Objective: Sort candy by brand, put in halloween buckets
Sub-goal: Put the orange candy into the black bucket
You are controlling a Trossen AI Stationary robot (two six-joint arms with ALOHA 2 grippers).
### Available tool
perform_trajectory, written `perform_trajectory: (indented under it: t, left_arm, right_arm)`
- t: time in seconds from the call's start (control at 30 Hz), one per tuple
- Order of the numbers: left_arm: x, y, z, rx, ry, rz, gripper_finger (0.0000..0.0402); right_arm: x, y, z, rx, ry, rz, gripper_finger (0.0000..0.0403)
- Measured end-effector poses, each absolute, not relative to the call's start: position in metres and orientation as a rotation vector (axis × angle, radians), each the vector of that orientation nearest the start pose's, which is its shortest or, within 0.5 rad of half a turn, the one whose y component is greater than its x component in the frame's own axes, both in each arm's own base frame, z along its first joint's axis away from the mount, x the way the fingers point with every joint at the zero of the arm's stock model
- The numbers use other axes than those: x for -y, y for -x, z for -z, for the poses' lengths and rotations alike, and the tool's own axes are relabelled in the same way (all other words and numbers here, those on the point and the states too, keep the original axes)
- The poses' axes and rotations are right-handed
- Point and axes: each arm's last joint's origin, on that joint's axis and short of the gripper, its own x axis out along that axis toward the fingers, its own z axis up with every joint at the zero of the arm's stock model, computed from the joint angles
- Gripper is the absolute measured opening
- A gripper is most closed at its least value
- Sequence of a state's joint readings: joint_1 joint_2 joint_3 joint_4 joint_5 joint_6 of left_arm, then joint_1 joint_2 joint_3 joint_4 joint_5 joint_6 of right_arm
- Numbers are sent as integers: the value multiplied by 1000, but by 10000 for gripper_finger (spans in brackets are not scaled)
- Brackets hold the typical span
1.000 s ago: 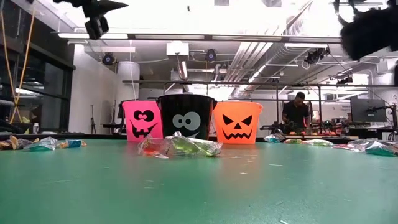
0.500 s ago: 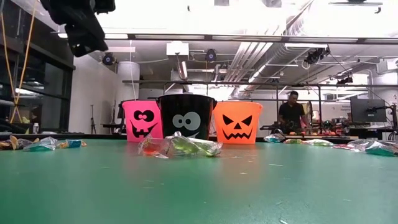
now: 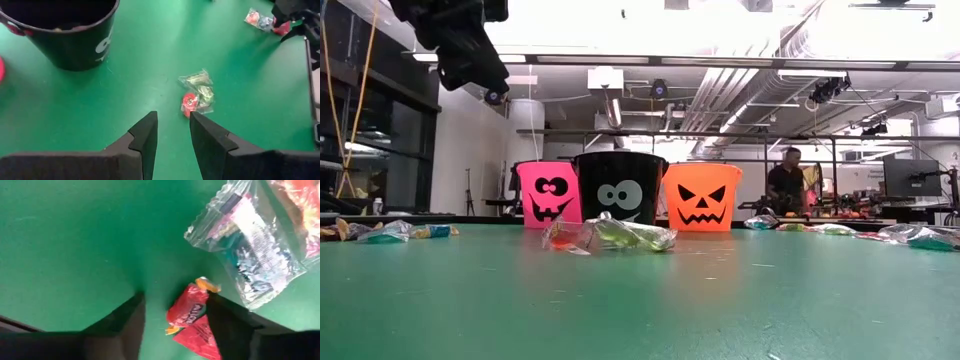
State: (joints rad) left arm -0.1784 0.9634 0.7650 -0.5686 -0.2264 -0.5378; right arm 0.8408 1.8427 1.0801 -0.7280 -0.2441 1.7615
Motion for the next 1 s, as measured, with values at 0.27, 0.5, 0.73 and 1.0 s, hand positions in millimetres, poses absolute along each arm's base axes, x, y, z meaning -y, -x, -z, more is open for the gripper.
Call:
perform_trajectory:
  t: [0.27, 0.5, 0.73, 1.0]
  left_arm:
    - [17, -189, -270, -715, 322, -270, 106]
    - [2, -177, -293, -716, 284, -263, 106]
    - [-14, -155, -314, -617, 258, -319, 106]
    - [-21, -137, -323, -537, 311, -374, 106]
  right_arm:
    - [-245, -206, -161, -1667, -803, 570, 19]
    - [-221, -215, -224, -1600, -769, 478, 21]
    - [-142, -261, -263, -1196, -687, 500, 20]
    - [-17, -349, -275, -670, -544, 488, 21]
